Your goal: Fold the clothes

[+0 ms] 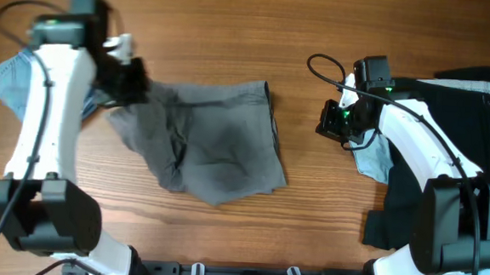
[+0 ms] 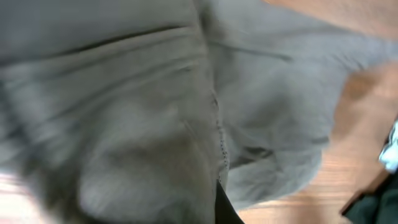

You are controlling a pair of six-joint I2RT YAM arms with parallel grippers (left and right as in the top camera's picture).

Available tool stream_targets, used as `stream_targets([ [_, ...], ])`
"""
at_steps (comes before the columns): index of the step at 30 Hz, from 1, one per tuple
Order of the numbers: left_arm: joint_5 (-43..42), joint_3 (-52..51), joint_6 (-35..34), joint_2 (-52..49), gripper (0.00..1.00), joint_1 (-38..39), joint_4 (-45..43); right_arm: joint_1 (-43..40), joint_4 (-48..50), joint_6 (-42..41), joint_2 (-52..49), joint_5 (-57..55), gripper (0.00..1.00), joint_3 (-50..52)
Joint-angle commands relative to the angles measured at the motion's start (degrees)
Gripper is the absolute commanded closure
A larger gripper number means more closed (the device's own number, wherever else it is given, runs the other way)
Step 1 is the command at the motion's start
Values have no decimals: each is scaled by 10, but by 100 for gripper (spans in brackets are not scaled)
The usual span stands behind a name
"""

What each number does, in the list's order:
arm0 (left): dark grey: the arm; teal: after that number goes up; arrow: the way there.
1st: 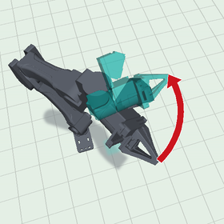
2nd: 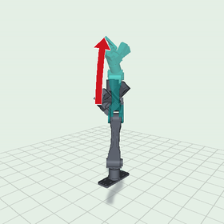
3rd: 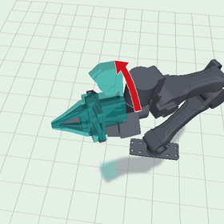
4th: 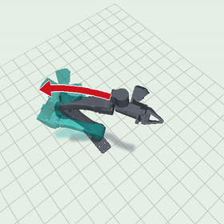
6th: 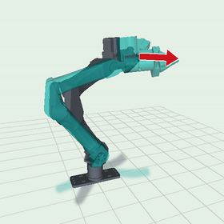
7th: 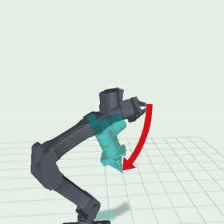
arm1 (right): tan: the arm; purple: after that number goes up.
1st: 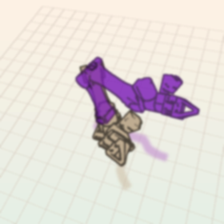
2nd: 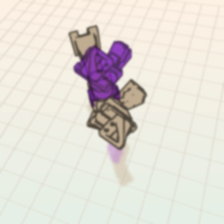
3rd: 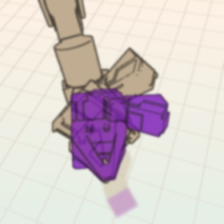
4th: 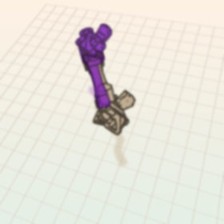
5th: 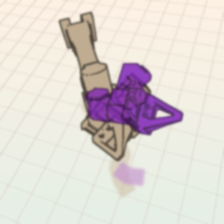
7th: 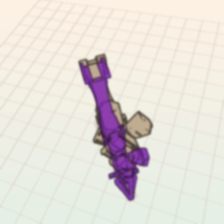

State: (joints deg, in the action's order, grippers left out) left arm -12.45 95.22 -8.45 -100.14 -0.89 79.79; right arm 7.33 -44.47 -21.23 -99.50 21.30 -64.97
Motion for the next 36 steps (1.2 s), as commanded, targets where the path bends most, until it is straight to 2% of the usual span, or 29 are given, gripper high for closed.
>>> stream_targets([
  [1,-12,-10,-58,-2,96,93,-16,2,9,-15,4,8,89,-2],
  [6,-10,-64,-133,-2,96,192,-81,2,9,-19,4,8,89,-2],
  [9,-16,-138,-217,-2,96,244,-163,2,14,-19,4,8,89,-2],
  [11,-38,-188,-242,-2,95,275,-230,2,16,-19,4,8,89,-2],
  [12,-46,-207,-252,-2,89,287,-265,2,16,-19,4,8,89,-2],
  [13,-57,-227,-252,-2,78,301,-301,2,16,-19,4,8,86,-2],
  [14,-57,-241,-250,-2,51,316,-332,2,16,-29,4,5,84,-2],
  [15,-57,-244,-230,-2,40,329,-340,2,16,-32,4,5,84,-2],
  [18,-57,-237,-129,3,24,344,-328,2,17,-31,4,6,74,-2],
  [19,-54,-221,-110,10,12,339,-305,2,17,-31,4,6,70,-2],
  [20,-43,-194,-110,21,8,326,-271,2,18,-26,4,12,69,-2],
  [22,-19,-143,-100,43,6,299,-218,2,23,7,5,41,68,-2],
  [24,36,-70,-95,74,4,256,-154,2,49,59,5,147,67,-4],
  [25,57,-47,-95,89,4,231,-136,4,66,66,6,198,67,-5],
  [26,64,-38,-95,100,18,211,-128,9,85,70,8,245,69,-5],
  [27,66,-37,-95,117,66,179,-122,21,110,71,8,294,73,-5],
  [28,66,-37,-95,122,96,153,-113,38,125,66,8,321,79,-5],
  [29,62,-37,-95,123,96,122,-100,69,130,58,8,323,85,-5],
  [31,44,-49,-83,113,96,79,-95,124,129,64,6,297,88,-2],
  [34,-59,-76,-10,77,96,27,-98,208,103,8,-6,96,95,16],
  [36,-84,-96,10,43,94,17,-108,215,98,0,-34,72,95,34],
])
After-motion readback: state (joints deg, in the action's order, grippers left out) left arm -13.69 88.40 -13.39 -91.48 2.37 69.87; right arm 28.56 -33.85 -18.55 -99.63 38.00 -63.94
